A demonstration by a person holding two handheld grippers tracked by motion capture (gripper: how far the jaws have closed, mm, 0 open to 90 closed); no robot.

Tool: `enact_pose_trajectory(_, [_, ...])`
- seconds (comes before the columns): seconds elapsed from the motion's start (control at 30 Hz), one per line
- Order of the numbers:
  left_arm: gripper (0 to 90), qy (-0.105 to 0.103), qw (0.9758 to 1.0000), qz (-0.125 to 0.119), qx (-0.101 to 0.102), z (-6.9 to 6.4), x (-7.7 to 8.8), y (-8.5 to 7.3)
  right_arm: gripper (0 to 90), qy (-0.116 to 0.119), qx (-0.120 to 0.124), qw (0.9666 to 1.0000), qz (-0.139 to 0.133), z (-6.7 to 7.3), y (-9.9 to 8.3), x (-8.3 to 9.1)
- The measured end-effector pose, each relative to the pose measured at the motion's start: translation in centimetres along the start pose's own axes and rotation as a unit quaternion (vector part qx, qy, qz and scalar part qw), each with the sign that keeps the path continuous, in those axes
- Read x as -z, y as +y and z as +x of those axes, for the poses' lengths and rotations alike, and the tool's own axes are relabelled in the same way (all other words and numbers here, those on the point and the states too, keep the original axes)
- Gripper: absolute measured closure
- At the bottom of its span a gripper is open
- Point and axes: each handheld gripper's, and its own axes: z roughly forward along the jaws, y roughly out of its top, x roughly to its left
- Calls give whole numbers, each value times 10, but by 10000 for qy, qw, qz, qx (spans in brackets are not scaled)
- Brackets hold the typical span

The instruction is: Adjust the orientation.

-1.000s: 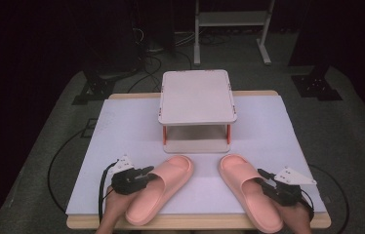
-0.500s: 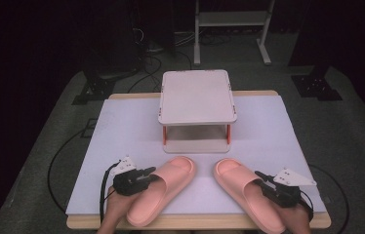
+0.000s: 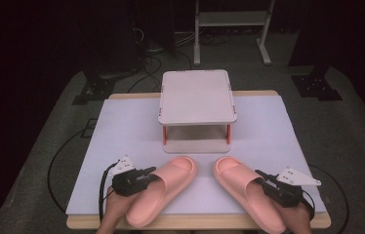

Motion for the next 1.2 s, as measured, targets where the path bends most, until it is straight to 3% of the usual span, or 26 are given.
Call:
enact_pose_trajectory(0.53, [694, -98, 9999, -117, 20, 1, 7, 5, 794, 128, -81, 9999, -50, 4, 7, 2])
enact_pose_trajectory(0.8, [704, -135, 9997, -180, -7, -1, 15, 11, 802, 94, -54, 9998, -151, 9, 19, 7])
enact_pose_trajectory(1.1, [704, -180, 9993, -274, -167, -7, 31, 33, 805, 204, 48, 9994, -271, 16, 45, 18])
enact_pose_trajectory(1.2, [704, -221, 9988, -305, -307, -12, 38, 44, 804, 271, 68, 9989, -376, 17, 57, 26])
